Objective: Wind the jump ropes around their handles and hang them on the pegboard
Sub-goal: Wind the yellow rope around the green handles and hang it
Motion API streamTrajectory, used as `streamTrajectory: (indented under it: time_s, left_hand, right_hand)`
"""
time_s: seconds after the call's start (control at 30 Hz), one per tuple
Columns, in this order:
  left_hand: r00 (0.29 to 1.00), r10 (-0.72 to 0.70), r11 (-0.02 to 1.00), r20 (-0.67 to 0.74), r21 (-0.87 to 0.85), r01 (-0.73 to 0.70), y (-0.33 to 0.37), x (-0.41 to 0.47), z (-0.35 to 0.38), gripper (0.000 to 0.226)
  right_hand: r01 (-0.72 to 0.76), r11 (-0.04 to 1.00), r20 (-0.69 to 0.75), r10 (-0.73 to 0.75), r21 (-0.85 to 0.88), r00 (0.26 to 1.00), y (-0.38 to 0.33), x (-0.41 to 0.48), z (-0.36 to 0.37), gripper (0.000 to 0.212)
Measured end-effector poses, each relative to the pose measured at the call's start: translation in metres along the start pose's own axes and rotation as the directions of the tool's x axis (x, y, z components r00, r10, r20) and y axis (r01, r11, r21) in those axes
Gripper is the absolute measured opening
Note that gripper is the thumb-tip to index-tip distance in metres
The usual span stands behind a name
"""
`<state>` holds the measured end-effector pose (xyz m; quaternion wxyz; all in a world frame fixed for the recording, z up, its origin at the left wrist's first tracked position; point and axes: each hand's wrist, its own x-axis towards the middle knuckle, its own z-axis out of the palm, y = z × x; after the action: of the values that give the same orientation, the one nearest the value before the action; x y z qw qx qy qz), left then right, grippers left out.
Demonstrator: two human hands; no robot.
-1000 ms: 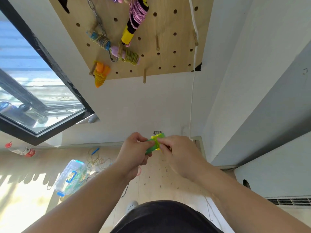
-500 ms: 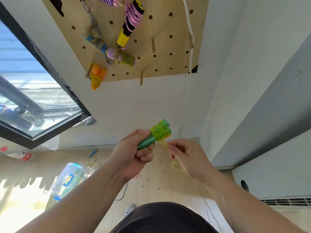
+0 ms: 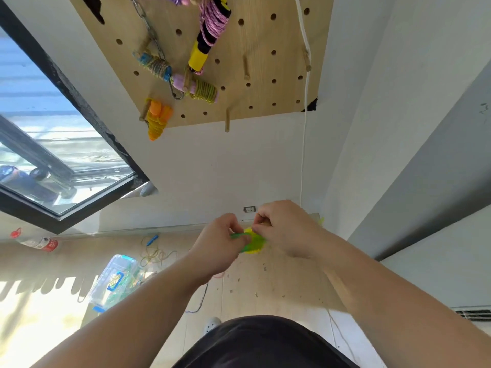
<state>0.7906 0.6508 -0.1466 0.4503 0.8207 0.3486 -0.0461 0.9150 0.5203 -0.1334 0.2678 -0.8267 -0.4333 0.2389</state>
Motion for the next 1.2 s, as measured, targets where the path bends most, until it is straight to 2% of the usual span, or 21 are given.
streamTrajectory:
  time_s: [0.07, 0.13, 0.2, 0.33, 0.47, 0.53, 0.63, 0.77, 0.83, 0.93, 1.03, 1.1, 1.2]
  left_hand:
    - [0.995, -0.094, 0.980, -0.036, -0.178, 0.086, -0.001, 0.005, -0.001, 0.017]
    - [0.981, -0.191, 0.917, -0.018, -0.360, 0.172, -0.003, 0.007, -0.002, 0.017]
    - [0.967, -0.256, 0.853, 0.010, -0.468, 0.230, 0.000, 0.008, -0.002, 0.014]
    - [0.950, -0.307, 0.649, 0.057, -0.717, 0.252, 0.011, 0.008, -0.001, 0.009]
    - [0.965, -0.253, 0.505, 0.069, -0.841, 0.193, 0.024, 0.005, -0.005, 0.012]
    - [0.978, -0.200, 0.426, 0.052, -0.894, 0.135, 0.030, 0.001, -0.010, 0.014]
    - [0.993, -0.104, 0.372, 0.061, -0.923, 0.096, 0.038, -0.007, -0.016, 0.016]
    - [0.992, 0.001, 0.299, 0.126, -0.947, 0.120, 0.044, -0.020, -0.019, 0.021]
    - [0.984, 0.065, 0.353, 0.163, -0.927, 0.130, 0.047, -0.025, -0.021, 0.021]
    - [0.941, 0.122, 0.589, 0.315, -0.786, 0.187, 0.039, -0.029, -0.020, 0.019]
    - [0.886, 0.107, 0.840, 0.452, -0.518, 0.163, 0.020, -0.026, -0.016, 0.020]
    - [0.896, 0.056, 0.948, 0.440, -0.304, 0.090, 0.014, -0.025, -0.013, 0.016]
    - [0.958, 0.011, 1.000, 0.286, 0.002, -0.012, 0.010, -0.018, -0.004, 0.016]
  right_hand:
    - [-0.031, 0.999, -0.057, 0.033, 0.026, 0.998, -0.006, -0.004, 0.009, 0.015]
    - [-0.028, 0.998, -0.086, 0.033, 0.053, 0.996, -0.008, -0.009, 0.019, 0.020]
    - [0.000, 0.998, -0.115, 0.008, 0.062, 0.993, -0.009, -0.016, 0.029, 0.022]
    - [0.120, 0.990, -0.249, -0.097, 0.076, 0.964, -0.007, -0.023, 0.047, 0.019]
    - [0.203, 0.969, -0.373, -0.138, 0.139, 0.918, 0.001, -0.030, 0.050, 0.030]
    - [0.193, 0.943, -0.412, -0.068, 0.270, 0.909, 0.009, -0.034, 0.047, 0.025]
    - [0.136, 0.852, -0.341, 0.052, 0.505, 0.939, 0.018, -0.038, 0.038, 0.016]
    - [0.135, 0.841, -0.235, -0.010, 0.524, 0.972, 0.033, -0.041, 0.028, 0.023]
    - [0.105, 0.859, -0.177, -0.016, 0.501, 0.984, 0.037, -0.043, 0.024, 0.025]
    - [0.024, 0.916, 0.004, -0.028, 0.401, 1.000, 0.039, -0.038, 0.007, 0.030]
    - [-0.008, 0.945, 0.205, -0.063, 0.328, 0.977, 0.046, -0.026, -0.016, 0.018]
    - [-0.046, 0.947, 0.270, -0.044, 0.318, 0.962, 0.047, -0.019, -0.023, 0.011]
    - [-0.062, 0.978, 0.260, 0.009, 0.200, 0.966, 0.031, -0.008, -0.017, 0.011]
